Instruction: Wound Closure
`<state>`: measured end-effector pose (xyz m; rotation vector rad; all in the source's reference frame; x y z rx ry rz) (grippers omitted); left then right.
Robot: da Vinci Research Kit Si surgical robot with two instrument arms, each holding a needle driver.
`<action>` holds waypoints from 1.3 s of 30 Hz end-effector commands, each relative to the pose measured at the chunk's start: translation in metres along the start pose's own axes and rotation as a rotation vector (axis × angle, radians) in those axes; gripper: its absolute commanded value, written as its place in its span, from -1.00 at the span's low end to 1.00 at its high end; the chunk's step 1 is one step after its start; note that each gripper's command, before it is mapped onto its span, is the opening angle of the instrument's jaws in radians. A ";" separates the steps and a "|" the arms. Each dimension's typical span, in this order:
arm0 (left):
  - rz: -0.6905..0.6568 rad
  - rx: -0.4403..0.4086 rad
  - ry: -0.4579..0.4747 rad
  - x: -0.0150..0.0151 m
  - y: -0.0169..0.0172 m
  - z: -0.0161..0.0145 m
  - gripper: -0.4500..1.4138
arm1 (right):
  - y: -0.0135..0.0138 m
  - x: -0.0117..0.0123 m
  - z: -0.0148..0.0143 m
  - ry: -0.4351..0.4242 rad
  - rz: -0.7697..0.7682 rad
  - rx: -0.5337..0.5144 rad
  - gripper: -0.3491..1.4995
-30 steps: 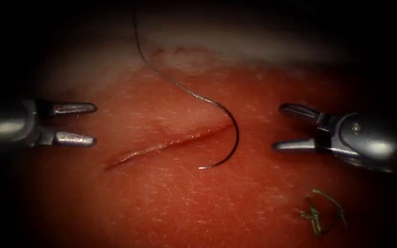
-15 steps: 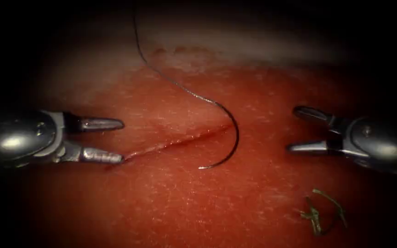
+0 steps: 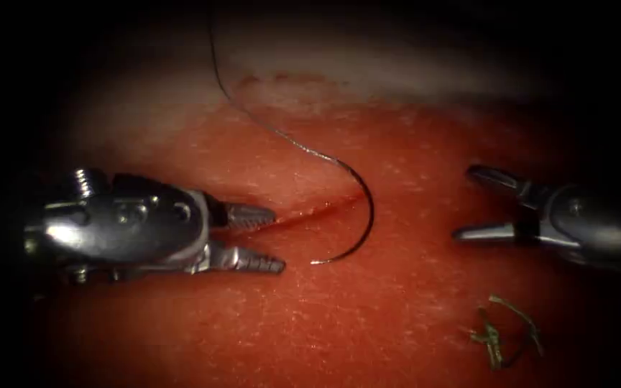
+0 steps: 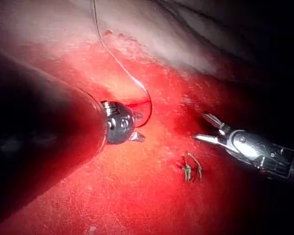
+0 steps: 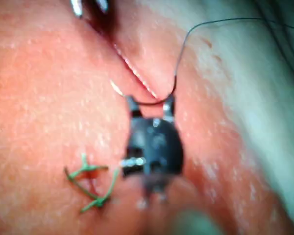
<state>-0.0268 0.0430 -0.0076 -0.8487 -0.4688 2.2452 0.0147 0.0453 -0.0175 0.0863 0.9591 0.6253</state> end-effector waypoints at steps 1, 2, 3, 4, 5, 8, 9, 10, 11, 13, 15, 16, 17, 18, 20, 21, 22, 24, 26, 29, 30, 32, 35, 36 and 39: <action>-0.001 -0.002 -0.002 -0.0003 0.0003 0.0009 0.02 | -0.0004 -0.0005 0.0009 0.002 0.000 0.002 0.22; -0.002 0.001 -0.011 -0.0002 0.0003 0.0011 0.02 | -0.0004 -0.0005 0.0009 0.002 -0.001 0.002 0.22; -0.002 0.005 -0.022 -0.0001 0.0004 0.0013 0.02 | -0.0004 -0.0006 0.0009 0.002 -0.001 0.002 0.22; -0.002 0.009 -0.034 0.0000 0.0005 0.0016 0.03 | -0.0004 -0.0006 0.0009 -0.001 -0.002 0.002 0.22; -0.002 0.013 -0.049 0.0001 0.0005 0.0018 0.04 | -0.0003 -0.0006 0.0010 -0.004 -0.002 0.002 0.22; 0.000 0.040 -0.124 0.0001 0.0009 0.0036 0.12 | -0.0003 -0.0008 0.0011 -0.009 -0.004 -0.002 0.20; 0.001 0.045 -0.133 0.0001 0.0010 0.0041 0.13 | -0.0003 -0.0008 0.0011 -0.009 -0.004 -0.002 0.20; 0.001 0.049 -0.133 0.0000 0.0010 0.0045 0.14 | -0.0003 -0.0008 0.0011 -0.009 -0.004 -0.002 0.20; 0.002 0.049 -0.137 -0.0001 0.0011 0.0056 0.15 | -0.0003 -0.0008 0.0011 -0.012 -0.005 -0.002 0.20; 0.004 0.049 -0.139 -0.0003 0.0012 0.0070 0.15 | -0.0004 -0.0008 0.0012 -0.015 -0.005 -0.003 0.20; 0.005 0.050 -0.143 -0.0004 0.0012 0.0079 0.15 | -0.0004 -0.0008 0.0012 -0.015 -0.005 -0.003 0.20; 0.007 0.052 -0.143 -0.0006 0.0012 0.0084 0.15 | -0.0004 -0.0008 0.0012 -0.015 -0.005 -0.003 0.20; 0.008 0.051 -0.144 -0.0007 0.0012 0.0087 0.15 | -0.0004 -0.0008 0.0012 -0.015 -0.005 -0.004 0.20; 0.010 0.053 -0.147 -0.0010 0.0011 0.0093 0.15 | -0.0004 -0.0008 0.0013 -0.015 -0.005 -0.004 0.20; 0.018 0.057 -0.158 -0.0018 0.0008 0.0104 0.15 | -0.0005 -0.0008 0.0013 -0.015 -0.011 -0.005 0.22; 0.021 0.061 -0.165 -0.0021 0.0007 0.0108 0.15 | -0.0005 -0.0008 0.0014 -0.015 -0.011 -0.005 0.22; 0.023 0.064 -0.168 -0.0024 0.0006 0.0111 0.15 | -0.0005 -0.0008 0.0014 -0.018 -0.011 -0.005 0.22; 0.028 0.073 -0.186 -0.0030 0.0002 0.0117 0.15 | -0.0006 -0.0008 0.0015 -0.018 -0.011 -0.006 0.22; 0.030 0.077 -0.189 -0.0033 -0.0001 0.0121 0.15 | -0.0006 -0.0008 0.0015 -0.021 -0.012 -0.006 0.22; 0.033 0.071 -0.195 -0.0037 -0.0003 0.0128 0.15 | -0.0007 -0.0008 0.0017 -0.026 -0.013 -0.006 0.22; 0.034 0.072 -0.195 -0.0038 -0.0002 0.0129 0.14 | -0.0007 -0.0008 0.0017 -0.026 -0.013 -0.007 0.22; 0.037 0.064 -0.197 -0.0041 -0.0001 0.0134 0.12 | -0.0007 -0.0008 0.0018 -0.026 -0.013 -0.007 0.24; 0.043 0.052 -0.201 -0.0045 0.0000 0.0139 0.08 | -0.0008 -0.0008 0.0018 -0.032 -0.020 -0.007 0.24; 0.042 0.046 -0.209 -0.0047 0.0001 0.0141 -0.01 | -0.0008 -0.0008 0.0018 -0.031 -0.020 -0.007 0.24; 0.011 0.031 -0.219 -0.0050 0.0002 0.0140 -0.37 | -0.0008 -0.0008 0.0018 -0.031 -0.020 -0.007 0.24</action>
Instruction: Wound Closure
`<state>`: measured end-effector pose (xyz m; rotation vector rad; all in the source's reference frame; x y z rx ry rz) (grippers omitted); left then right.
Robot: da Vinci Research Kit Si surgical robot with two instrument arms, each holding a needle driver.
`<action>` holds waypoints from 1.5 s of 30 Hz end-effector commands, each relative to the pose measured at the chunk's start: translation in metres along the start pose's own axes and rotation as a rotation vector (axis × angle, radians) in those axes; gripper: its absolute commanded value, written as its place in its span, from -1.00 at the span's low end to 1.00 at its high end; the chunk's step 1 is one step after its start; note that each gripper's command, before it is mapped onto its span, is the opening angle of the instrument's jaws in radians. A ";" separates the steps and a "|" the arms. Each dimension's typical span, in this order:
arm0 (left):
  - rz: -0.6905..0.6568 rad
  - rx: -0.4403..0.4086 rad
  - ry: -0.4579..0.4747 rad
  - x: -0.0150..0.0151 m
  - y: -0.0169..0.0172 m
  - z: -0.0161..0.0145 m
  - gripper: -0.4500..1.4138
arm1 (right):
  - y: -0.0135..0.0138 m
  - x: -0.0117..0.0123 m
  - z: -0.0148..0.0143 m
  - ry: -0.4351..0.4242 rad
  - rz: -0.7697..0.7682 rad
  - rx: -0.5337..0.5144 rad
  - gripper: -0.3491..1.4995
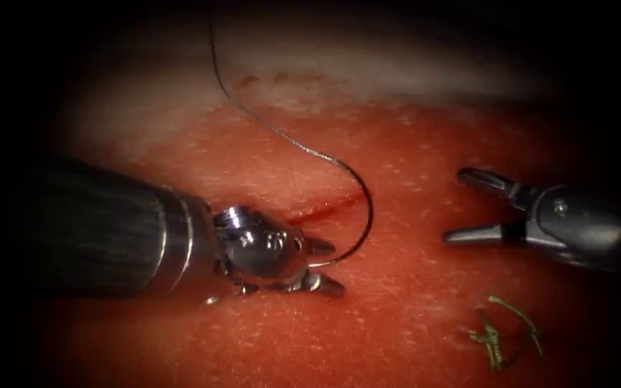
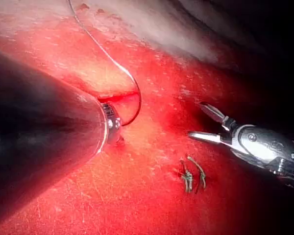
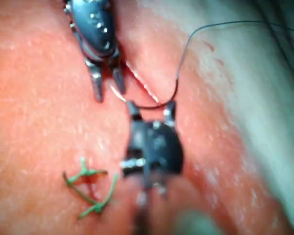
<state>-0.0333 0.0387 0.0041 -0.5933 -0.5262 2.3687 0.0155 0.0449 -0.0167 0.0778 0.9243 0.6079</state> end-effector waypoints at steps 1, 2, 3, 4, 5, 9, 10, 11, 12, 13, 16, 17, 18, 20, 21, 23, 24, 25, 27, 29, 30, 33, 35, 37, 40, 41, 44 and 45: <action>-0.023 -0.004 0.000 -0.0002 0.0003 0.0008 -0.42 | -0.0005 -0.0003 0.0008 0.001 0.001 0.002 0.24; -0.038 -0.006 -0.001 -0.0002 0.0003 0.0008 -0.47 | -0.0005 -0.0003 0.0009 0.001 0.001 0.002 0.24; -0.080 -0.026 -0.007 -0.0004 0.0005 0.0006 -0.55 | -0.0006 -0.0003 0.0011 -0.001 -0.006 0.000 0.24; -0.084 -0.028 -0.008 -0.0004 0.0005 0.0006 -0.60 | -0.0007 -0.0003 0.0011 -0.004 -0.006 0.000 0.24; -0.104 -0.035 -0.012 -0.0006 0.0007 0.0005 -0.78 | -0.0009 -0.0003 0.0014 -0.007 -0.007 -0.002 0.24; -0.121 -0.021 -0.009 -0.0008 0.0007 0.0004 -0.89 | -0.0011 -0.0003 0.0016 -0.010 -0.012 -0.005 0.26; -0.120 -0.011 -0.005 -0.0008 0.0007 0.0002 -0.89 | -0.0012 -0.0002 0.0016 -0.013 0.005 -0.005 0.22; -0.120 0.019 0.004 -0.0009 0.0006 -0.0002 -0.89 | -0.0014 -0.0001 0.0017 -0.024 0.060 -0.017 0.19; -0.120 0.031 0.008 -0.0010 0.0006 -0.0004 -0.89 | -0.0015 -0.0001 0.0018 -0.026 0.085 -0.024 0.17; -0.120 0.041 0.011 -0.0011 0.0005 -0.0007 -0.89 | -0.0016 0.0000 0.0019 -0.028 0.100 -0.031 0.17; -0.121 0.083 0.026 -0.0014 0.0002 -0.0019 -0.89 | -0.0019 0.0001 0.0020 -0.045 0.161 -0.067 0.17; -0.122 0.081 0.026 -0.0014 0.0001 -0.0021 -0.89 | -0.0019 0.0001 0.0020 -0.046 0.171 -0.075 0.17; -0.122 0.081 0.026 -0.0014 -0.0001 -0.0022 -0.89 | -0.0019 0.0001 0.0020 -0.049 0.176 -0.086 0.17; -0.122 0.080 0.026 -0.0014 -0.0003 -0.0022 -0.89 | -0.0018 0.0001 0.0019 -0.052 0.184 -0.103 0.17; -0.122 0.087 0.025 -0.0014 -0.0002 -0.0026 -0.89 | -0.0016 0.0000 0.0017 -0.054 0.191 -0.108 0.17; -0.129 0.105 0.031 -0.0014 -0.0002 -0.0028 -0.89 | -0.0016 0.0000 0.0017 -0.053 0.191 -0.106 0.17; -0.068 0.163 0.043 -0.0013 -0.0002 -0.0035 -0.89 | -0.0016 0.0000 0.0017 -0.051 0.197 -0.085 0.17; -0.045 0.183 0.041 -0.0012 -0.0001 -0.0038 -0.89 | -0.0017 0.0001 0.0017 -0.051 0.210 -0.085 0.17; 0.037 0.244 0.048 -0.0014 0.0000 -0.0048 -0.89 | -0.0017 0.0004 0.0018 -0.053 0.277 -0.084 0.15; 0.109 0.288 0.046 -0.0020 0.0003 -0.0057 -0.89 | -0.0016 0.0007 0.0018 -0.055 0.357 -0.085 0.15; 0.130 0.301 0.045 -0.0022 0.0004 -0.0060 -0.89 | -0.0014 0.0008 0.0018 -0.053 0.383 -0.086 0.15; 0.224 0.344 0.033 -0.0028 0.0007 -0.0069 -0.89 | -0.0010 0.0014 0.0019 -0.047 0.444 -0.090 0.15; 0.308 0.392 0.035 -0.0036 0.0008 -0.0077 -0.89 | -0.0008 0.0027 0.0023 -0.031 0.512 -0.099 0.13; 0.348 0.421 0.038 -0.0040 0.0010 -0.0081 -0.89 | -0.0010 0.0037 0.0033 -0.033 0.541 -0.112 0.13; 0.395 0.460 0.042 -0.0037 0.0019 -0.0086 -0.89 | -0.0021 0.0055 0.0060 -0.094 0.551 -0.141 0.11; 0.400 0.464 0.040 -0.0037 0.0021 -0.0086 -0.89 | -0.0025 0.0058 0.0066 -0.103 0.553 -0.146 0.11; 0.416 0.471 0.039 -0.0035 0.0027 -0.0085 -0.89 | -0.0031 0.0065 0.0077 -0.105 0.559 -0.160 0.11; 0.421 0.474 0.041 -0.0034 0.0030 -0.0085 -0.89 | -0.0034 0.0068 0.0081 -0.105 0.562 -0.156 0.11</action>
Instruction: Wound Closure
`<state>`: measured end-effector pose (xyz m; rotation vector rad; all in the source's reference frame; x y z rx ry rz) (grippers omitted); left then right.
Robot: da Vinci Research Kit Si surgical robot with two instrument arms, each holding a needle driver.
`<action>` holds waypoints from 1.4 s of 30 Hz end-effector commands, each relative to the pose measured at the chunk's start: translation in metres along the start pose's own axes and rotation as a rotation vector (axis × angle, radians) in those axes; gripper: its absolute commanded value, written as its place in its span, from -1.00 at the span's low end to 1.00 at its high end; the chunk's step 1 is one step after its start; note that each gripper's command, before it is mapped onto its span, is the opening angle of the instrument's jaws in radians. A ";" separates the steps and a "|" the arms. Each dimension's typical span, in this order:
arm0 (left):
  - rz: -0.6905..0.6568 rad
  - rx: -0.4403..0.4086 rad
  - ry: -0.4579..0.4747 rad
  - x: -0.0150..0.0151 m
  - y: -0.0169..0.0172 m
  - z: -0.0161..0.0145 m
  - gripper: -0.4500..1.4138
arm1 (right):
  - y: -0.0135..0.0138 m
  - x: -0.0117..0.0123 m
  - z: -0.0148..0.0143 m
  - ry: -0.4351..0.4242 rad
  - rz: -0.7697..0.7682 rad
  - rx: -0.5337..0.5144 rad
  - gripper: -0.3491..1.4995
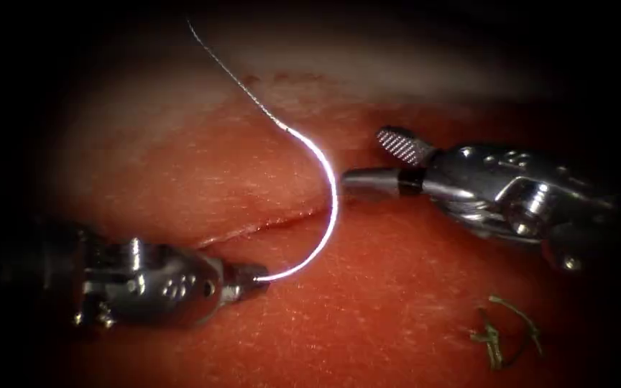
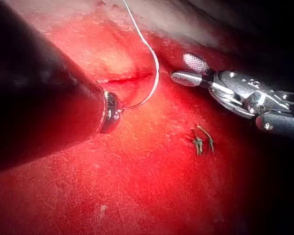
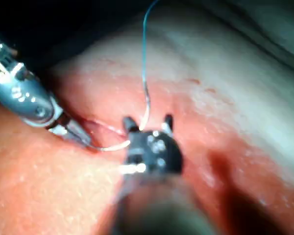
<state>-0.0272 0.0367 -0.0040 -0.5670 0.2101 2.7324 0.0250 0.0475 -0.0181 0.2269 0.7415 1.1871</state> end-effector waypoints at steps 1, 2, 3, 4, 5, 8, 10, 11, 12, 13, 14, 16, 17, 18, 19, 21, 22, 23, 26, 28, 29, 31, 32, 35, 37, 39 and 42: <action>0.004 -0.001 0.002 0.0001 0.0009 0.0006 -0.89 | -0.0014 0.0000 0.0015 0.000 0.001 0.016 0.11; 0.013 0.000 0.009 0.0003 0.0011 0.0005 -0.89 | -0.0022 0.0000 0.0020 -0.004 0.003 0.031 0.11; 0.013 0.000 0.009 0.0003 0.0011 0.0005 -0.89 | -0.0022 0.0000 0.0020 -0.004 0.003 0.031 0.11; 0.018 0.003 0.011 0.0003 0.0011 0.0004 -0.89 | -0.0025 0.0002 0.0021 -0.004 0.011 0.030 0.09; 0.018 0.003 0.011 0.0003 0.0011 0.0004 -0.89 | -0.0025 0.0002 0.0021 -0.004 0.011 0.030 0.09; 0.015 0.012 0.026 0.0005 0.0008 -0.0002 -0.89 | -0.0024 0.0002 0.0024 -0.003 0.005 0.028 0.06; 0.017 0.019 0.030 0.0007 0.0006 -0.0007 -0.89 | -0.0023 0.0000 0.0026 -0.012 -0.004 0.024 0.04; 0.016 0.020 0.033 0.0008 0.0005 -0.0009 -0.89 | -0.0022 -0.0001 0.0026 -0.011 -0.011 0.024 0.02; 0.017 0.021 0.033 0.0008 0.0006 -0.0011 -0.89 | -0.0022 -0.0002 0.0028 -0.020 -0.031 0.020 0.02; 0.017 0.024 0.033 0.0009 0.0006 -0.0012 -0.89 | -0.0022 -0.0002 0.0029 -0.024 -0.044 0.018 0.00; 0.017 0.023 0.033 0.0009 0.0007 -0.0012 -0.89 | -0.0022 -0.0003 0.0030 -0.028 -0.057 0.016 -0.01; 0.024 0.025 0.033 0.0010 0.0009 -0.0014 -0.89 | -0.0024 -0.0004 0.0034 -0.048 -0.119 0.006 -0.03; 0.024 0.025 0.033 0.0010 0.0009 -0.0014 -0.89 | -0.0024 -0.0004 0.0034 -0.048 -0.119 0.006 -0.03; 0.024 0.025 0.033 0.0011 0.0009 -0.0014 -0.89 | -0.0025 -0.0004 0.0035 -0.054 -0.125 0.004 -0.05; 0.024 0.026 0.033 0.0011 0.0009 -0.0014 -0.89 | -0.0028 -0.0002 0.0037 -0.061 -0.147 0.001 -0.14; 0.023 0.029 0.032 0.0011 0.0009 -0.0013 -0.89 | -0.0032 -0.0001 0.0038 -0.067 -0.158 -0.011 -0.34; 0.023 0.031 0.031 0.0011 0.0010 -0.0014 -0.89 | -0.0034 0.0000 0.0040 -0.076 -0.182 -0.036 -0.49; 0.023 0.031 0.031 0.0011 0.0010 -0.0014 -0.89 | -0.0035 0.0000 0.0041 -0.082 -0.195 -0.050 -0.49; 0.023 0.034 0.030 0.0012 0.0010 -0.0014 -0.89 | -0.0035 -0.0001 0.0042 -0.108 -0.248 -0.080 -1.00; 0.022 0.036 0.030 0.0013 0.0010 -0.0015 -0.89 | -0.0035 -0.0001 0.0042 -0.113 -0.297 -0.100 -1.00; 0.021 0.038 0.029 0.0014 0.0009 -0.0016 -0.89 | -0.0036 -0.0002 0.0042 -0.111 -0.338 -0.108 -1.00; 0.009 0.040 0.025 0.0014 0.0007 -0.0018 -0.89 | -0.0036 -0.0002 0.0041 -0.111 -0.362 -0.108 -1.00; -0.024 0.039 0.023 0.0015 0.0006 -0.0020 -0.71 | -0.0036 -0.0003 0.0041 -0.111 -0.368 -0.107 -1.00; -0.099 0.069 0.059 0.0025 -0.0007 -0.0031 -0.89 | -0.0036 -0.0003 0.0041 -0.111 -0.391 -0.110 -1.00; -0.086 0.071 0.056 0.0028 -0.0009 -0.0033 -0.89 | -0.0036 -0.0002 0.0040 -0.111 -0.397 -0.113 -1.00; -0.068 0.074 0.074 0.0027 -0.0008 -0.0022 -0.27 | -0.0035 0.0000 0.0039 -0.115 -0.408 -0.118 -1.00; -0.074 0.022 0.149 0.0020 -0.0012 -0.0011 0.10 | -0.0033 0.0003 0.0034 -0.097 -0.414 -0.122 -1.00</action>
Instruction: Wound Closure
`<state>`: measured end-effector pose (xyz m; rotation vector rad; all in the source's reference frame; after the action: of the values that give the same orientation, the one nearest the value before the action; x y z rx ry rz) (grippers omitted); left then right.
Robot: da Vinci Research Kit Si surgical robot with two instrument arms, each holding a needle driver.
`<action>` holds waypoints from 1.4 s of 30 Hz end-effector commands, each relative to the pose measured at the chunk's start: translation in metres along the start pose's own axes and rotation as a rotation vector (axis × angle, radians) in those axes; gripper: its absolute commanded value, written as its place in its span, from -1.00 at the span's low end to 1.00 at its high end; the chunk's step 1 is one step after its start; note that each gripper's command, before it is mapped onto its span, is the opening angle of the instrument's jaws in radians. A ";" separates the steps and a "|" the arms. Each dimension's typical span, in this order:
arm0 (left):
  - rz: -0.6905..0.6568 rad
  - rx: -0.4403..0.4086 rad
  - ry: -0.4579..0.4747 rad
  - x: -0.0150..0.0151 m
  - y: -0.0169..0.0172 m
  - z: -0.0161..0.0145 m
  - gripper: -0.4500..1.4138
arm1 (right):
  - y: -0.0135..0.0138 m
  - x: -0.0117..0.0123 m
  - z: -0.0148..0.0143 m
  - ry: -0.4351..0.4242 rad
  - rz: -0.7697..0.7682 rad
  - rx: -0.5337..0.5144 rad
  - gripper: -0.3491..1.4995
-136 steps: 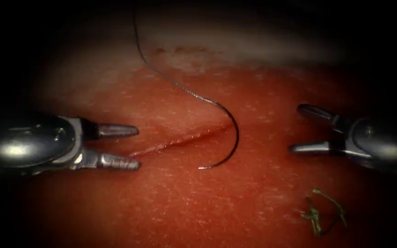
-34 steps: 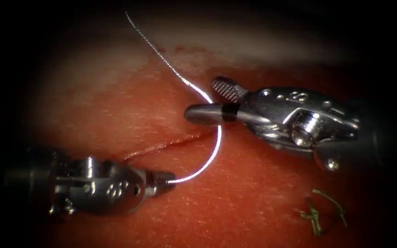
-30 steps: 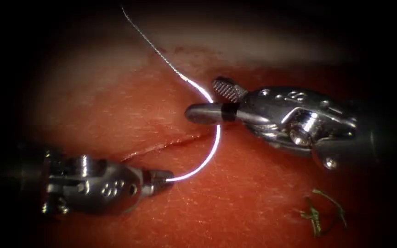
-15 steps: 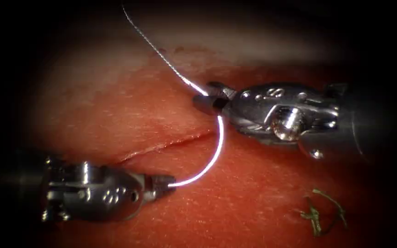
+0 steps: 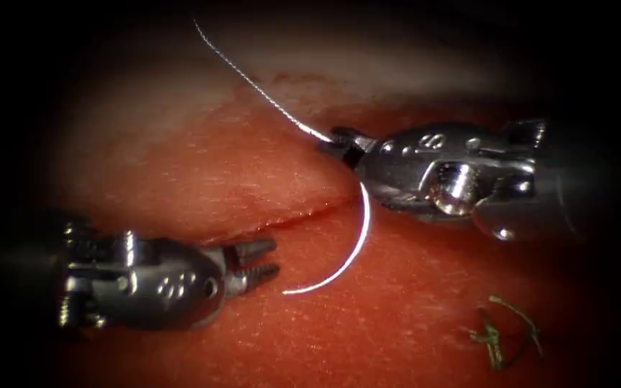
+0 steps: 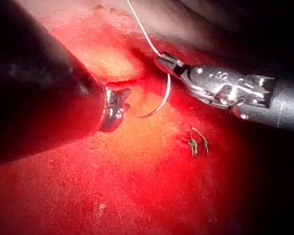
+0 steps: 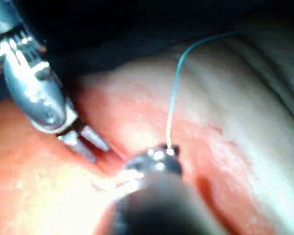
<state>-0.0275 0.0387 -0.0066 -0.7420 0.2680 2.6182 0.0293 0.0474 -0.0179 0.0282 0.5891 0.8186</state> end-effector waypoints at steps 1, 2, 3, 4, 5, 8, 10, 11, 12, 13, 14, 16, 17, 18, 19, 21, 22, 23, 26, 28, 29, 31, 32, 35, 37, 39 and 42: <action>-0.131 -0.132 0.048 -0.0005 0.0002 0.0007 0.19 | 0.0000 0.0000 0.0002 0.022 -0.006 -0.007 -1.00; -0.223 -0.195 0.053 -0.0008 -0.0002 0.0006 0.22 | 0.0006 0.0000 -0.0003 0.048 -0.018 -0.014 -1.00; -0.270 -0.217 0.051 -0.0009 -0.0005 0.0006 0.22 | 0.0008 0.0000 -0.0005 0.067 -0.023 -0.018 -1.00; -0.318 -0.245 0.052 -0.0009 -0.0007 0.0006 0.23 | 0.0011 -0.0001 -0.0008 0.087 -0.031 -0.029 -1.00; -0.387 -0.298 0.064 -0.0010 -0.0011 0.0006 0.23 | 0.0016 -0.0003 -0.0013 0.130 -0.036 -0.006 -1.00; -0.555 -0.431 0.118 -0.0008 -0.0017 0.0006 0.23 | 0.0022 -0.0008 -0.0017 0.225 -0.063 0.069 -1.00; -0.634 -0.495 0.148 -0.0005 -0.0020 0.0007 0.23 | 0.0025 -0.0010 -0.0018 0.285 -0.066 0.093 -1.00; -0.701 -0.547 0.178 -0.0002 -0.0023 0.0010 0.23 | 0.0028 -0.0012 -0.0017 0.320 -0.076 0.122 -1.00; -0.701 -0.547 0.178 -0.0002 -0.0023 0.0010 0.23 | 0.0028 -0.0012 -0.0017 0.320 -0.076 0.122 -1.00; -0.743 -0.575 0.186 -0.0001 -0.0023 0.0012 0.23 | 0.0029 -0.0013 -0.0017 0.339 -0.079 0.136 -1.00; -0.824 -0.633 0.202 0.0002 -0.0025 0.0017 0.23 | 0.0031 -0.0014 -0.0017 0.385 -0.088 0.176 -1.00; -0.885 -0.700 0.207 0.0004 -0.0028 0.0024 0.24 | 0.0030 -0.0014 -0.0016 0.449 -0.107 0.223 -1.00; -0.903 -0.733 0.203 0.0006 -0.0031 0.0029 0.24 | 0.0029 -0.0014 -0.0016 0.481 -0.112 0.259 -1.00; -0.917 -0.749 0.200 0.0007 -0.0033 0.0032 0.24 | 0.0028 -0.0014 -0.0015 0.505 -0.118 0.284 -1.00; -0.930 -0.758 0.203 0.0007 -0.0035 0.0034 0.24 | 0.0028 -0.0014 -0.0015 0.520 -0.122 0.296 -1.00; -0.988 -0.789 0.219 0.0005 -0.0040 0.0042 0.24 | 0.0025 -0.0013 -0.0014 0.609 -0.116 0.355 -1.00; -0.988 -0.789 0.219 0.0005 -0.0040 0.0042 0.24 | 0.0025 -0.0013 -0.0014 0.609 -0.116 0.355 -1.00; -0.997 -0.791 0.221 0.0004 -0.0041 0.0045 0.24 | 0.0024 -0.0012 -0.0014 0.632 -0.113 0.372 -1.00; -1.039 -0.807 0.220 -0.0005 -0.0039 0.0053 0.24 | 0.0024 -0.0011 -0.0016 0.679 -0.101 0.383 -1.00; -1.112 -0.874 0.251 -0.0006 -0.0038 0.0054 0.24 | 0.0024 -0.0011 -0.0016 0.699 -0.096 0.382 -1.00; -1.162 -0.912 0.267 -0.0006 -0.0039 0.0054 0.24 | 0.0024 -0.0011 -0.0016 0.705 -0.093 0.378 -1.00; -1.233 -0.986 0.317 -0.0004 -0.0040 0.0053 0.24 | 0.0025 -0.0011 -0.0017 0.744 -0.086 0.382 -1.00; -1.258 -1.030 0.349 -0.0003 -0.0041 0.0052 0.24 | 0.0025 -0.0012 -0.0017 0.751 -0.090 0.380 -1.00; -1.251 -1.086 0.363 -0.0001 -0.0041 0.0049 0.24 | 0.0025 -0.0012 -0.0018 0.760 -0.109 0.379 -1.00; -1.250 -1.127 0.359 -0.0001 -0.0041 0.0047 0.24 | 0.0024 -0.0013 -0.0018 0.767 -0.109 0.385 -1.00; -1.248 -1.173 0.342 -0.0001 -0.0040 0.0047 0.24 | 0.0023 -0.0013 -0.0020 0.800 -0.103 0.390 -1.00; -1.267 -1.196 0.316 -0.0002 -0.0036 0.0050 0.23 | 0.0022 -0.0011 -0.0021 0.816 -0.115 0.388 -1.00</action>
<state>-0.0276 0.0436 -0.0031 -1.0936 -1.3388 1.1934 0.0256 0.0479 -0.0192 0.0031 1.5079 0.5650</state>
